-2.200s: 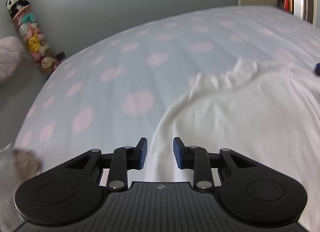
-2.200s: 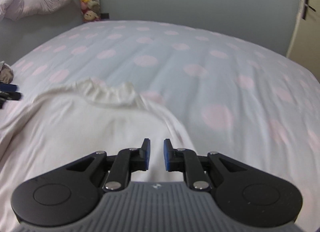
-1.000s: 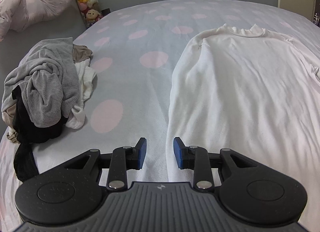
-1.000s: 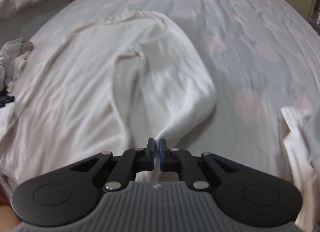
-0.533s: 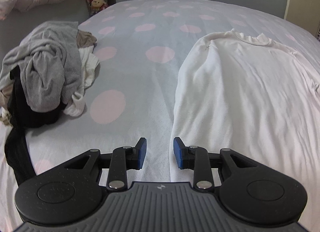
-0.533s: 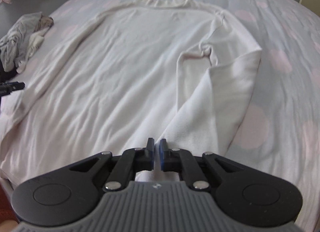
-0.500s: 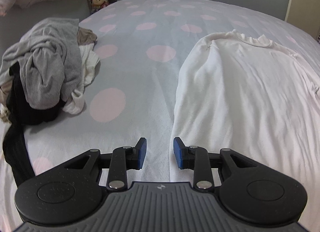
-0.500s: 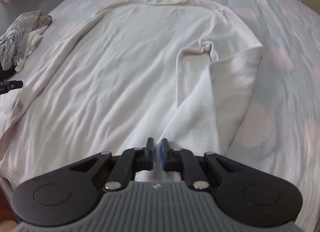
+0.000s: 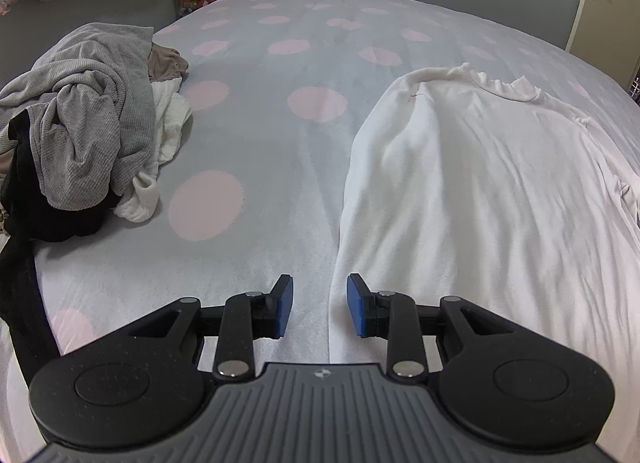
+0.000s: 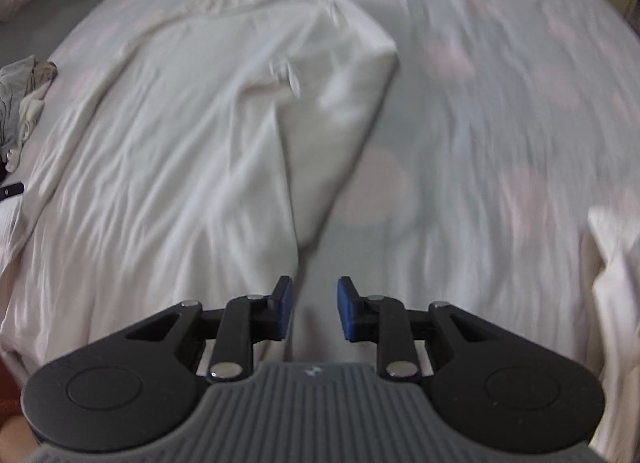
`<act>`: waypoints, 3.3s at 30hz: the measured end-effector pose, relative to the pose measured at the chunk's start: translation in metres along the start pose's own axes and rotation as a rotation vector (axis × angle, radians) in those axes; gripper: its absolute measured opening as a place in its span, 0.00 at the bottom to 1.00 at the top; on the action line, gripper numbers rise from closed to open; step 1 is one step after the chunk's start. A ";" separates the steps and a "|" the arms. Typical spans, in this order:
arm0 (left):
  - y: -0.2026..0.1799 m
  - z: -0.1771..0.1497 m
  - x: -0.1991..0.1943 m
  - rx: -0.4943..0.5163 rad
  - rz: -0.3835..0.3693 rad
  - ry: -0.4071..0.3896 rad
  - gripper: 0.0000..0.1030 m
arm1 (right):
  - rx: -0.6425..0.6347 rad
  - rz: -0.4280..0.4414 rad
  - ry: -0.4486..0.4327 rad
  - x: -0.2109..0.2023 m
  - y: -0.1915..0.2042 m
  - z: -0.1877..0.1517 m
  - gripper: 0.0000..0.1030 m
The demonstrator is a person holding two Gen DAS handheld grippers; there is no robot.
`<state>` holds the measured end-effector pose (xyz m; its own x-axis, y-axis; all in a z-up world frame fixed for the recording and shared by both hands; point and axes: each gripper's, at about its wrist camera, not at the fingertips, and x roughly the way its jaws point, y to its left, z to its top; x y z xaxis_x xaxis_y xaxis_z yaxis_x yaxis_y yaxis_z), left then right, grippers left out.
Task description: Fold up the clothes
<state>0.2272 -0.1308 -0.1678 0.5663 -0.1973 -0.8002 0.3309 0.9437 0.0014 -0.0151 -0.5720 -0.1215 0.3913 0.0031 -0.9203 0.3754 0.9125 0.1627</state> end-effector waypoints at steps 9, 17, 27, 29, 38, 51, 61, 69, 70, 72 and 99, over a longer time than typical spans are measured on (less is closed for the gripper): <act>0.001 -0.001 0.003 0.001 0.022 0.022 0.27 | -0.031 0.060 0.136 0.020 0.011 -0.006 0.27; 0.004 -0.003 0.003 -0.011 0.032 0.031 0.27 | -0.087 0.029 0.123 0.011 0.014 -0.008 0.04; 0.002 -0.002 0.002 -0.001 0.019 0.028 0.27 | 0.009 -0.171 -0.090 -0.100 -0.042 0.006 0.04; 0.003 -0.003 0.001 -0.007 0.018 0.027 0.27 | 0.030 -0.224 -0.143 -0.123 -0.052 0.010 0.04; 0.002 -0.003 0.001 -0.010 0.017 0.031 0.27 | 0.152 -0.483 -0.359 -0.203 -0.112 0.028 0.04; 0.003 -0.002 0.006 -0.007 0.005 0.052 0.27 | 0.309 -0.614 -0.322 -0.177 -0.190 0.020 0.04; 0.015 0.004 0.000 0.009 -0.073 0.174 0.38 | 0.259 -0.529 -0.391 -0.164 -0.165 0.007 0.09; 0.012 -0.012 -0.005 0.041 -0.117 0.281 0.37 | 0.205 -0.182 -0.517 -0.123 -0.072 0.002 0.11; 0.010 -0.015 -0.005 0.045 -0.110 0.292 0.36 | 0.200 -0.139 -0.519 -0.112 -0.058 0.002 0.12; 0.011 -0.018 -0.004 0.031 -0.120 0.308 0.24 | 0.199 -0.083 -0.510 -0.090 -0.037 0.006 0.22; -0.135 0.027 0.008 0.259 -0.301 0.205 0.02 | 0.355 0.092 -0.438 0.006 -0.007 -0.007 0.31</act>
<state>0.2079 -0.2668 -0.1585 0.2628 -0.3719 -0.8903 0.6511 0.7493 -0.1208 -0.0211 -0.5758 -0.1301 0.7191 -0.1629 -0.6755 0.5531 0.7226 0.4145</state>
